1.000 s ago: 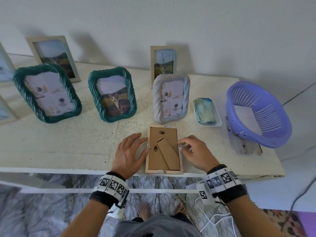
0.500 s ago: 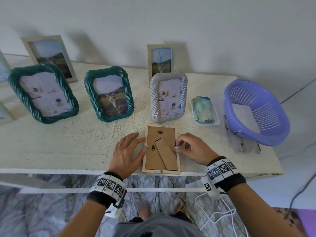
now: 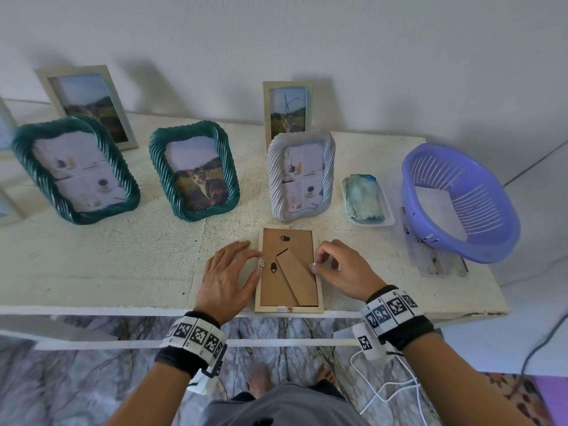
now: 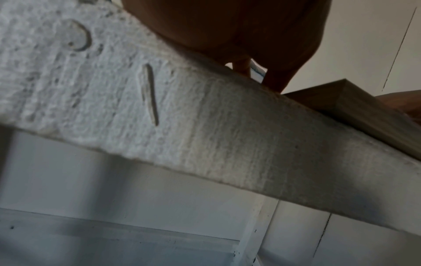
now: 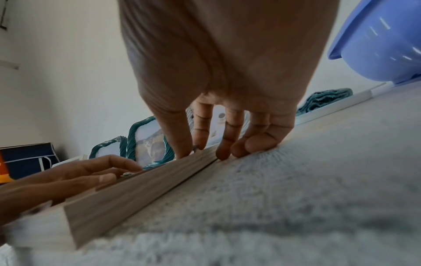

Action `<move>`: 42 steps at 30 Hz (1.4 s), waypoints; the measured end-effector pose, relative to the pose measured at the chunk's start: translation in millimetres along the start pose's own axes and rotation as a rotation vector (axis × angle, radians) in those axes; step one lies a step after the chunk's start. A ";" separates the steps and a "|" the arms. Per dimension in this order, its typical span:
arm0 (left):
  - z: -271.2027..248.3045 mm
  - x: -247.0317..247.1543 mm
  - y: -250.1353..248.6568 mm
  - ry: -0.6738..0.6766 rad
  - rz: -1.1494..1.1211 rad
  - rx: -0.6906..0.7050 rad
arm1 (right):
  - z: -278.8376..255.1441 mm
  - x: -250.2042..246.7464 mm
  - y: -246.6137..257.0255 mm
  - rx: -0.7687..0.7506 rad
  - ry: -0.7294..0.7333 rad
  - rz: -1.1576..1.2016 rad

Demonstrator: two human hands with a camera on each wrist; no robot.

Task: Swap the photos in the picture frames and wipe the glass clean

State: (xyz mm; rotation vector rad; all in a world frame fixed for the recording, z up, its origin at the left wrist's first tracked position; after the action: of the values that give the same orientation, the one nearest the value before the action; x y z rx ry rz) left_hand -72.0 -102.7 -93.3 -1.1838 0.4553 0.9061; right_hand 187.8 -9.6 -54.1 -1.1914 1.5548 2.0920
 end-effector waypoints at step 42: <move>2.5 -4.3 7.4 0.149 0.012 0.049 | 44.5 8.9 46.1 0.085 0.079 -0.347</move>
State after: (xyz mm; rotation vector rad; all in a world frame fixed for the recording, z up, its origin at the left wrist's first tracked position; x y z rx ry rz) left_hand -80.8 -101.2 -93.7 -1.2094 0.6020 0.8160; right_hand 132.8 10.1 -26.3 -1.4116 1.3389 1.7603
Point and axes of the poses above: each hand's wrist, its own z-axis towards the middle knuckle, its own x-axis out of the palm, y = z × x, the point moved 1 cm from there along z, towards the middle knuckle, and after that the axes turned 10 degrees about -y, right-handed, at the moved point
